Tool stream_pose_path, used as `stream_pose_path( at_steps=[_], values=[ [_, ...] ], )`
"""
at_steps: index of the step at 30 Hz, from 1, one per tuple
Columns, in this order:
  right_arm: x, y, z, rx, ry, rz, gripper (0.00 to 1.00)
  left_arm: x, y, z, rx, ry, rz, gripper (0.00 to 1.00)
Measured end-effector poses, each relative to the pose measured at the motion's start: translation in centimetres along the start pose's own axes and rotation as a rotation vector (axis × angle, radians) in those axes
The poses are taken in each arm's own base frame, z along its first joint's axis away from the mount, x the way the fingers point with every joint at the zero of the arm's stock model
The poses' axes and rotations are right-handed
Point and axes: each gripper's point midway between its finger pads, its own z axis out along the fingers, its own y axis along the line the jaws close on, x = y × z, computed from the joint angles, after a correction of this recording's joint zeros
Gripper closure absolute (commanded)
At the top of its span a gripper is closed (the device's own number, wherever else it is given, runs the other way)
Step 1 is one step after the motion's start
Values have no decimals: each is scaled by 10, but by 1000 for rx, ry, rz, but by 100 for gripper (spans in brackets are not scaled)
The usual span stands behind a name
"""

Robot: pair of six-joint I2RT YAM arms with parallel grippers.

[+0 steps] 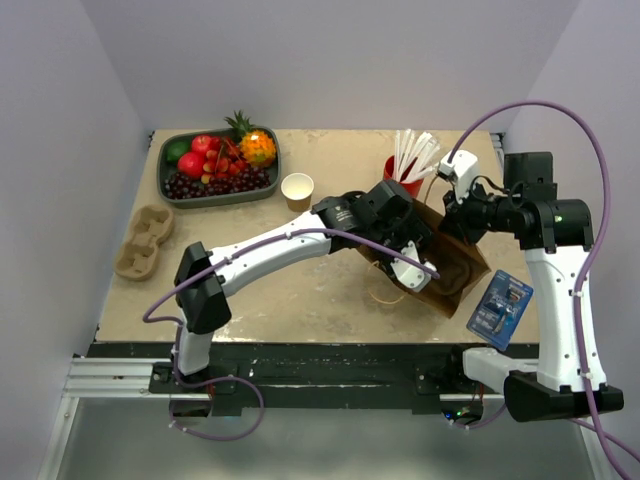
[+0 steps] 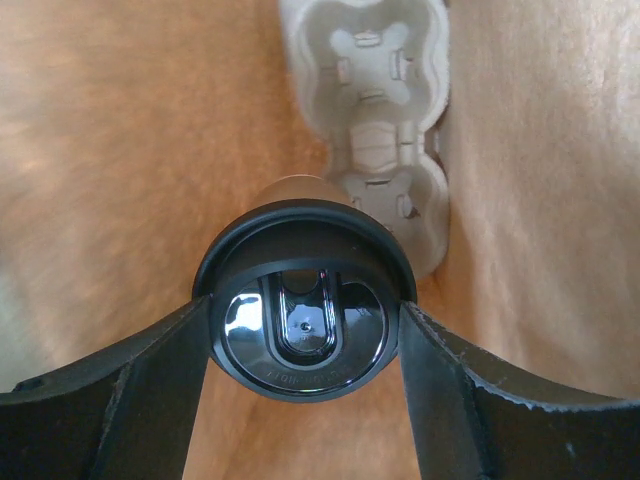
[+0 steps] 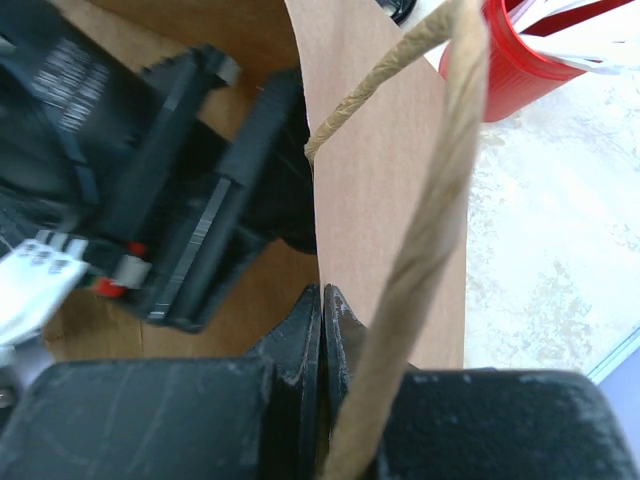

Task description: Pack the takeout coffee

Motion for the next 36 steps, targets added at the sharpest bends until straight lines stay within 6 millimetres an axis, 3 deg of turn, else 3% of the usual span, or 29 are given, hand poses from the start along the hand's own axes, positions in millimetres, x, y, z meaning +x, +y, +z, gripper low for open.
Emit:
stream_pose_path(
  at_steps=[5,17,26,36],
  values=[
    [1,3,0,-12,1,-7,100,5,-10,16,60,13,-8,100],
    [5,14,2,-55,3,-29,100,9,-20,19,99,47,-11,100],
    [9,24,6,-114,3,-16,100,18,-36,43,130,97,-2,100],
    [6,26,7,-127,-3,0,100,21,-26,49,79,108,-2,100]
  ],
)
